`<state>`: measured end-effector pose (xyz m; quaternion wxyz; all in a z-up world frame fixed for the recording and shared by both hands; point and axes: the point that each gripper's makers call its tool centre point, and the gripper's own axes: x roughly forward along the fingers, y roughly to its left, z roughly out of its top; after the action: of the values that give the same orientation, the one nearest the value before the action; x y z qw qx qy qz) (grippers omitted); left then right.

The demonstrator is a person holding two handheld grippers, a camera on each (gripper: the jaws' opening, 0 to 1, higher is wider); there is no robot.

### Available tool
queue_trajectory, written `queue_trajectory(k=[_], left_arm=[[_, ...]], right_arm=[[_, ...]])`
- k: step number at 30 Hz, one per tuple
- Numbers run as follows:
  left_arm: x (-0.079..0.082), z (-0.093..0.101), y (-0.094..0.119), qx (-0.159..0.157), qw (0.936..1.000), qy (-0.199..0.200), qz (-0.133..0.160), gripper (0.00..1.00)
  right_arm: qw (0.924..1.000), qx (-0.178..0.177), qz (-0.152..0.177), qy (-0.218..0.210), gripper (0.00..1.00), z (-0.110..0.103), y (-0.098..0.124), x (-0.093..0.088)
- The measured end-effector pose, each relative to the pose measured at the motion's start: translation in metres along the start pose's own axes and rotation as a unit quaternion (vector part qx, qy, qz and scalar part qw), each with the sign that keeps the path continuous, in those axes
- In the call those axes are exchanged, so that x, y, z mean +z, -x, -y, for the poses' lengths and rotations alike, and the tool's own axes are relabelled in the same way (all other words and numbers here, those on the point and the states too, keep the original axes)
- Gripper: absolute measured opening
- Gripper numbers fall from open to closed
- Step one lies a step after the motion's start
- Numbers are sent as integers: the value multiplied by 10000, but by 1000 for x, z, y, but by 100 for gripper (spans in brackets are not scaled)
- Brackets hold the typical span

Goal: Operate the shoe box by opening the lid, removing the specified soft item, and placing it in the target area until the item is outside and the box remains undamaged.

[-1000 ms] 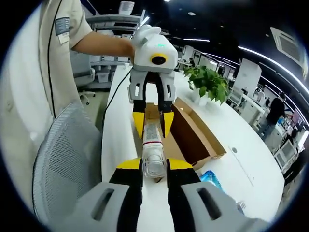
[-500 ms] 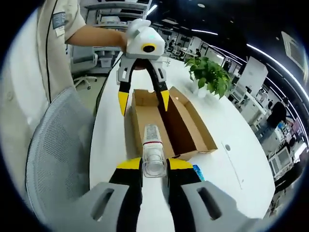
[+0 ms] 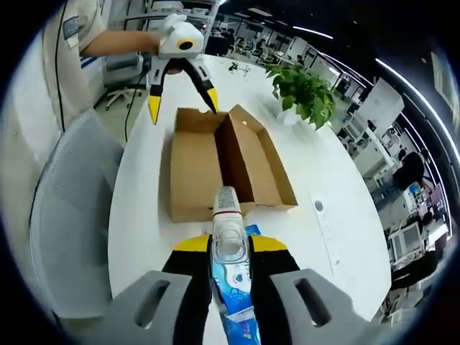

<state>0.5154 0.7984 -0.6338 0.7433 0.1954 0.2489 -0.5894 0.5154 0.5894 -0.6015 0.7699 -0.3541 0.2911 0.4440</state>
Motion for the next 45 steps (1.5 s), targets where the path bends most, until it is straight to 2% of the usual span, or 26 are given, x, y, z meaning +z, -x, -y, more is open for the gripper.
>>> queue_trajectory(k=[3,7,11,20,24,32,45], left_arm=[[-5,-5,7,213,9996,169,10,85],[-6,-11,18,472,9980,387,178,87],[-12,-16,29,708,9961,495,205,91],[-24,-16,44,1055,9910,777,292,97],[-28,-17,51,1241,9872,913,408,97],[-39,-17,63,1473,9825,1058,429,96],[-59,-17,76,1800,9736,1331,444,92]], right_arm=[[9998,41,-173,87,16,11,0,-5],[9989,75,-416,212,16,27,2,-11],[9975,150,-631,272,16,45,2,-19],[9906,376,-1225,472,16,74,-5,-33],[9840,587,-1584,560,16,82,-14,-44],[9687,851,-2195,784,16,95,-39,-58],[9505,1102,-2824,681,17,101,-77,-80]])
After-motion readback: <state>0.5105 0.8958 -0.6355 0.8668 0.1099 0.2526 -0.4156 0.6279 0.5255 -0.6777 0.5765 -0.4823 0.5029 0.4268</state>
